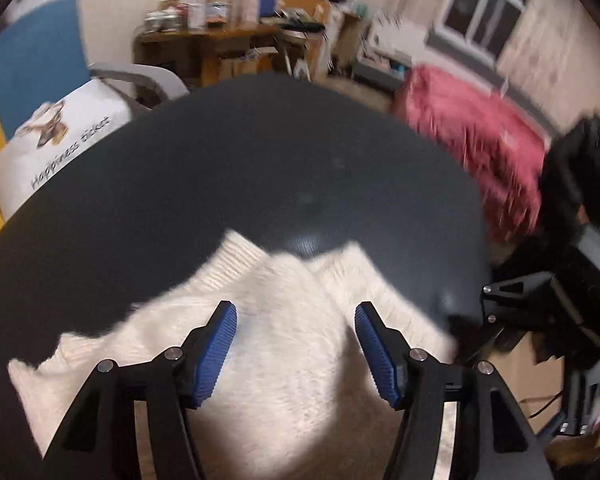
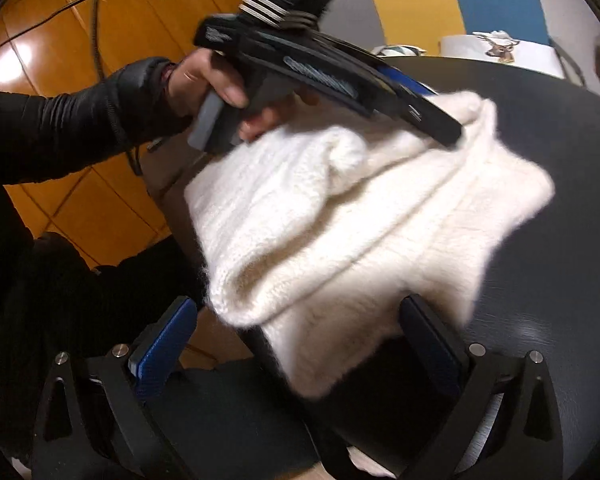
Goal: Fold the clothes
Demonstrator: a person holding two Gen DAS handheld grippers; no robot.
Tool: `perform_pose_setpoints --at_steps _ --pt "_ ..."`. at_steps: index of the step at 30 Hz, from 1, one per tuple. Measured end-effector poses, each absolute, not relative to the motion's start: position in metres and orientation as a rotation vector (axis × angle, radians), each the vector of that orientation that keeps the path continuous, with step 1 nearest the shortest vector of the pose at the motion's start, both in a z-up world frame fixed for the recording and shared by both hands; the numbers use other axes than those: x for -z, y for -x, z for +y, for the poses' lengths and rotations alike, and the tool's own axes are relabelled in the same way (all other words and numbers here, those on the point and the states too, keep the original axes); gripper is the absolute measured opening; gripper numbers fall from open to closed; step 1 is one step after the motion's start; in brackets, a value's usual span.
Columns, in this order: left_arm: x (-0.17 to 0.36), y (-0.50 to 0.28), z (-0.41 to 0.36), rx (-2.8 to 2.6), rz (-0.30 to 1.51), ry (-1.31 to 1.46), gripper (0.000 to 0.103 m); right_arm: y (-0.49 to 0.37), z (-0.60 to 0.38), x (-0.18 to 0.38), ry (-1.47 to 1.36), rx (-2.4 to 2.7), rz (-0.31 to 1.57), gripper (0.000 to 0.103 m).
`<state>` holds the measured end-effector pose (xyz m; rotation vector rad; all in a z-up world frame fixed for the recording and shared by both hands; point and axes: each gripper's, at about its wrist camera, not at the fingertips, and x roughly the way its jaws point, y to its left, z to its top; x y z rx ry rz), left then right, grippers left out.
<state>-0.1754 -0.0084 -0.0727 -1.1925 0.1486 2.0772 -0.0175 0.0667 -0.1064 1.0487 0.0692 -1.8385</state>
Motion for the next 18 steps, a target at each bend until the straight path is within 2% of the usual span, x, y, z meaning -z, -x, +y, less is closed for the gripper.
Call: perform_pose_setpoints --at_steps 4,7,10,12,18 --pt "0.065 0.193 -0.036 -2.132 -0.007 1.167 0.061 0.031 0.066 0.085 -0.917 1.900 0.031 0.103" --pt "0.083 0.207 -0.030 -2.149 0.043 1.257 0.061 0.044 0.071 0.077 -0.867 1.926 0.006 0.103" --pt "0.115 0.217 -0.023 -2.143 0.013 1.405 0.062 0.066 0.103 0.088 -1.017 1.837 -0.059 0.103" --pt "0.108 0.218 -0.029 -2.138 -0.056 1.372 0.062 0.063 0.100 0.106 -1.060 1.832 -0.014 0.103" --pt "0.072 0.210 -0.075 -2.170 -0.269 1.195 0.061 0.064 0.113 0.078 -0.995 1.830 0.010 0.103"
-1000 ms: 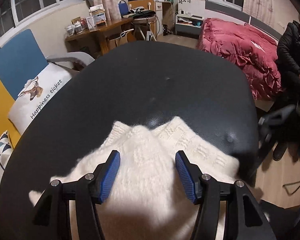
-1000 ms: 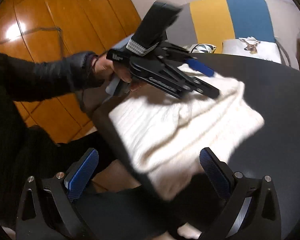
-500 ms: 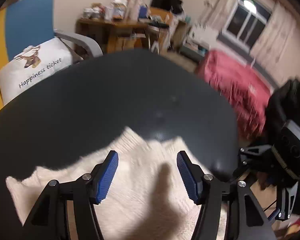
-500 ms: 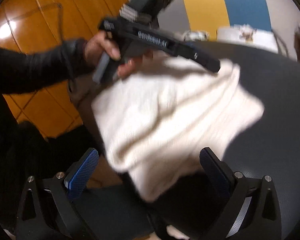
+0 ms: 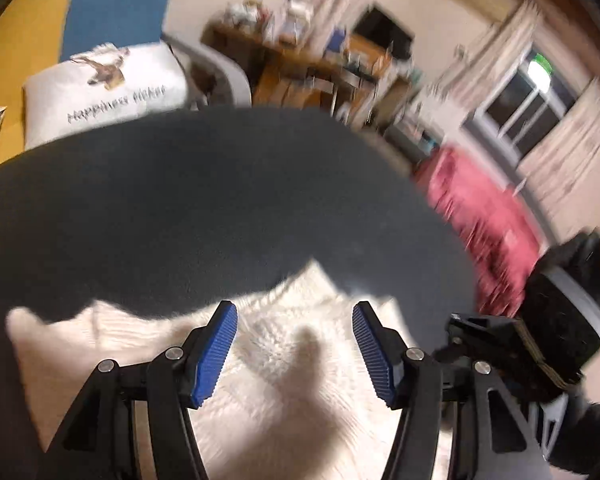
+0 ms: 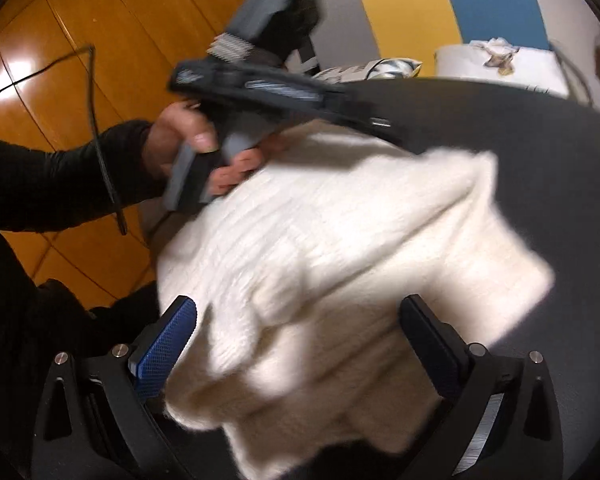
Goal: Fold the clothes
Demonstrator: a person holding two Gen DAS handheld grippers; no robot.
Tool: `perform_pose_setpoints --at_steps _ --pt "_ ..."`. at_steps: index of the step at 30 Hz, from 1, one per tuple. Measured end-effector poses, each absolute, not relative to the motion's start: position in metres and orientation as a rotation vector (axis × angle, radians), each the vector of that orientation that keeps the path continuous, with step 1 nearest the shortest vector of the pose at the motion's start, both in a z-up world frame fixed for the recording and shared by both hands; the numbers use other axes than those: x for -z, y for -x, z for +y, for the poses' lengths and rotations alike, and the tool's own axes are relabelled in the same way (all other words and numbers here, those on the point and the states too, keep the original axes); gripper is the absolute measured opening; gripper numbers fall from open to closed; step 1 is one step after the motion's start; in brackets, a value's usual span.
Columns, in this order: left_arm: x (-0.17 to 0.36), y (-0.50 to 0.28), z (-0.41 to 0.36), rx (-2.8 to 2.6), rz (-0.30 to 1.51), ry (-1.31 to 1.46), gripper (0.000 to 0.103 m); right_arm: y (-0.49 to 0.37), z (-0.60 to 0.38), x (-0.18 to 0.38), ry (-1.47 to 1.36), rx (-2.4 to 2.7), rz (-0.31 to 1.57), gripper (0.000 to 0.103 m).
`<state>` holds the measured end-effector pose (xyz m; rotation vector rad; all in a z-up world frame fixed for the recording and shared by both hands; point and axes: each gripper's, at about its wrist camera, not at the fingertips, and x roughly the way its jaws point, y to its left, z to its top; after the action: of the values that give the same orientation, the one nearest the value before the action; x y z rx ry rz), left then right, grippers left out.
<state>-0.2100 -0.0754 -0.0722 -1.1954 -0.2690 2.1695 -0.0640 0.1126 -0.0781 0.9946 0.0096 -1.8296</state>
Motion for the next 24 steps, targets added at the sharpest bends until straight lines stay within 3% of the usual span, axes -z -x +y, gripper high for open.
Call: perform_pose_setpoints --at_steps 4,9,14,20,24 --pt "0.064 0.192 -0.096 -2.223 -0.250 1.141 0.061 0.088 0.108 0.056 -0.894 1.808 -0.031 0.103" --pt "0.106 0.181 -0.099 -2.208 -0.212 1.310 0.061 0.151 0.082 0.089 -1.028 1.721 -0.091 0.103" --pt "0.102 0.182 -0.110 -2.181 -0.299 1.290 0.061 0.158 0.087 0.113 -1.028 1.731 -0.139 0.103" --pt "0.076 0.160 -0.157 -2.313 -0.289 1.152 0.061 0.144 0.060 0.097 -1.064 1.811 0.159 0.103" --pt "0.080 0.155 -0.170 -2.316 -0.226 1.150 0.061 0.141 0.041 0.063 -0.990 1.804 0.206 0.103"
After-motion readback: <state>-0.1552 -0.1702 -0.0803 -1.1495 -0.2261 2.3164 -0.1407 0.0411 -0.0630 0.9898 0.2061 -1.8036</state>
